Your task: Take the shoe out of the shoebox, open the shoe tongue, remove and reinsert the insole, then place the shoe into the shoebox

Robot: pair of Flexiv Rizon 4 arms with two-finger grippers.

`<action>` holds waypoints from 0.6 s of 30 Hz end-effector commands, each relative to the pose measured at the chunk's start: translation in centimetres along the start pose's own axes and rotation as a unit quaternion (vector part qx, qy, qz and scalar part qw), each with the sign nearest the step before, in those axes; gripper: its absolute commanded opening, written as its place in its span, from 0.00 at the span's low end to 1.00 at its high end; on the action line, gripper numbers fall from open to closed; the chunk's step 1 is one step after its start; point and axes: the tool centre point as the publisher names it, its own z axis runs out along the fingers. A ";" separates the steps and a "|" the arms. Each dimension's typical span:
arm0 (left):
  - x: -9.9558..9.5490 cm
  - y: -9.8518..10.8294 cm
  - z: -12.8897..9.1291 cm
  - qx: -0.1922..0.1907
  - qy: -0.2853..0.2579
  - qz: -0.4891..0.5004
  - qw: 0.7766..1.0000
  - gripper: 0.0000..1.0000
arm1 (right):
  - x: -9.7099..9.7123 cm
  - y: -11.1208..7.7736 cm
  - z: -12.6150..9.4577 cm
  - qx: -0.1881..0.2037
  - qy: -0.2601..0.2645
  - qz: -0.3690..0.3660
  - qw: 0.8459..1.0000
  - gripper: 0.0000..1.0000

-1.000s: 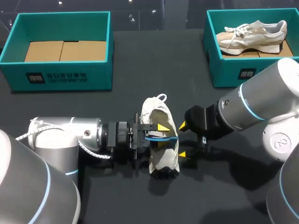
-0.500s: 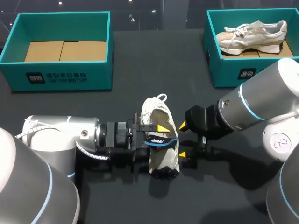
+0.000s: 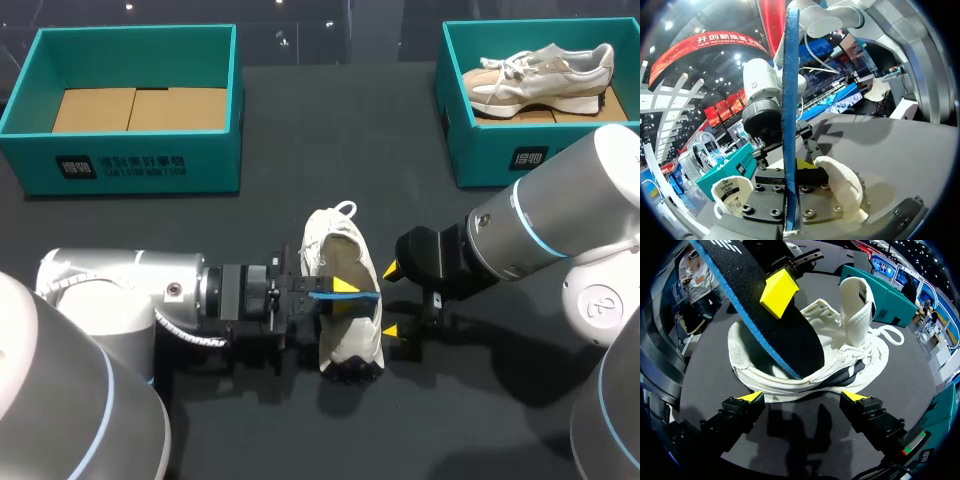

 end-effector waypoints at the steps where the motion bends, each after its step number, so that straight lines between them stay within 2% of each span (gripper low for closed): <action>1: 0.1 0.9 0.2 0.005 0.000 0.004 1.000 0.00 | 0.1 -0.1 0.0 -0.001 0.000 0.000 1.000 1.00; 3: 0.1 1.3 0.4 0.010 0.001 0.014 1.000 0.00 | 0.1 -0.1 0.0 -0.001 0.000 0.000 1.000 1.00; 18: -0.4 3.8 1.0 -0.025 -0.021 0.073 0.997 0.00 | 0.1 -0.1 0.0 -0.001 0.000 0.000 1.000 1.00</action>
